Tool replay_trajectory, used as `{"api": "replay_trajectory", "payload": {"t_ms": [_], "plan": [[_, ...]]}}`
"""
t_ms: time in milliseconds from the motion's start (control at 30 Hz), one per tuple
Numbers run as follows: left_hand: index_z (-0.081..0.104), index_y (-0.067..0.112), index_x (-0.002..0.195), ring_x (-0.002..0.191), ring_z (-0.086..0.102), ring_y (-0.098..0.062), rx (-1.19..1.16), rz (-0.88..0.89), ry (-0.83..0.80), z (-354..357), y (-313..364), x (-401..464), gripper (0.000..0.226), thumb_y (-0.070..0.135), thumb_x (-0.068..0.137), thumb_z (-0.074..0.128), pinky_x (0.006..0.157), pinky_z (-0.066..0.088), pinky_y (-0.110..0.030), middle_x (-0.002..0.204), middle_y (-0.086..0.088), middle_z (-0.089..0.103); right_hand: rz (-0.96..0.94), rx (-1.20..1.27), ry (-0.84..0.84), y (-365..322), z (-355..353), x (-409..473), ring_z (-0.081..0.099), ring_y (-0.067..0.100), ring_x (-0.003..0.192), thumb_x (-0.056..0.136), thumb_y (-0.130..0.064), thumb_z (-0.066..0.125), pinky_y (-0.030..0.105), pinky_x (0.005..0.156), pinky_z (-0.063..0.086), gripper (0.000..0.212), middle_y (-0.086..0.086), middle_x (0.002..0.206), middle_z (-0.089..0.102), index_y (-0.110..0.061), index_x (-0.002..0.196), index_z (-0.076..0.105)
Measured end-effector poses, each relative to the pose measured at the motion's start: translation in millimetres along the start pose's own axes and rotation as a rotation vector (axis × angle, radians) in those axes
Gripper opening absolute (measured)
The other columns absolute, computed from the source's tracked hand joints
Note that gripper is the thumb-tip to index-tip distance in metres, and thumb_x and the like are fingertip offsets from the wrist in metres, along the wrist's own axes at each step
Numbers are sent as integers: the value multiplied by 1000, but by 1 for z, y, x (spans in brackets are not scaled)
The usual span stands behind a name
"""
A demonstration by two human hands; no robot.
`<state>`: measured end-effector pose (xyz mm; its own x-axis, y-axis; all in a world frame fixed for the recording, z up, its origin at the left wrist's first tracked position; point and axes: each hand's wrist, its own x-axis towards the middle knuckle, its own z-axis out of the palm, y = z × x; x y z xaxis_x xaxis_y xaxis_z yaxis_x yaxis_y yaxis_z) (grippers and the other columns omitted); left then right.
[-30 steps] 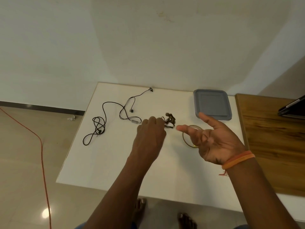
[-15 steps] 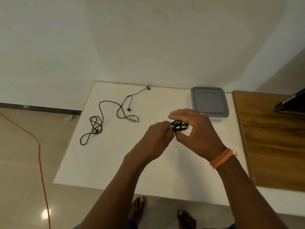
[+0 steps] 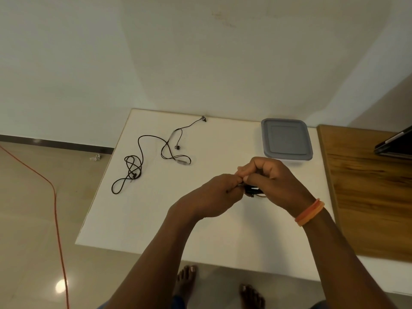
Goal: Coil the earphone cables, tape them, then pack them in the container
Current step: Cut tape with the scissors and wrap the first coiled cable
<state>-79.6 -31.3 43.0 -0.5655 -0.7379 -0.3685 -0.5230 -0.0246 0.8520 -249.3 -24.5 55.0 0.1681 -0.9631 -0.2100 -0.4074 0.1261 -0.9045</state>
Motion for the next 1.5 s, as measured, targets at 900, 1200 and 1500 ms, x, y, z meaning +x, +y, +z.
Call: {"api": "replay_trajectory", "payload": {"t_ms": [900, 1200, 1500], "plan": [[46, 24, 82, 64, 44, -9, 89, -71, 5, 0, 9, -5, 20, 14, 99, 40, 59, 38, -23, 79, 7, 52, 11, -587, -18, -3, 11, -3, 62, 18, 68, 101, -27, 38, 40, 67, 55, 11, 0, 73, 63, -23, 93, 43], [51, 9, 97, 70, 48, -14, 233, 59, 192, 1, 7, 1, 12, 20, 101, 47, 60, 35, -26, 86, -3, 57, 112, -252, 65, -8, 11, 5, 59, 12, 76, 101, -22, 45, 18, 64, 44, 11, -3, 84, 60, -15, 96, 52], [35, 17, 146, 92, 54, -23, 523, 294, 377, 19, 2, 5, 45, 19, 103, 45, 83, 48, -39, 109, -5, 60, 377, 136, -1, -18, -6, 2, 40, 11, 42, 101, -23, 45, 22, 44, 34, 22, 2, 50, 51, -8, 89, 55]]}}
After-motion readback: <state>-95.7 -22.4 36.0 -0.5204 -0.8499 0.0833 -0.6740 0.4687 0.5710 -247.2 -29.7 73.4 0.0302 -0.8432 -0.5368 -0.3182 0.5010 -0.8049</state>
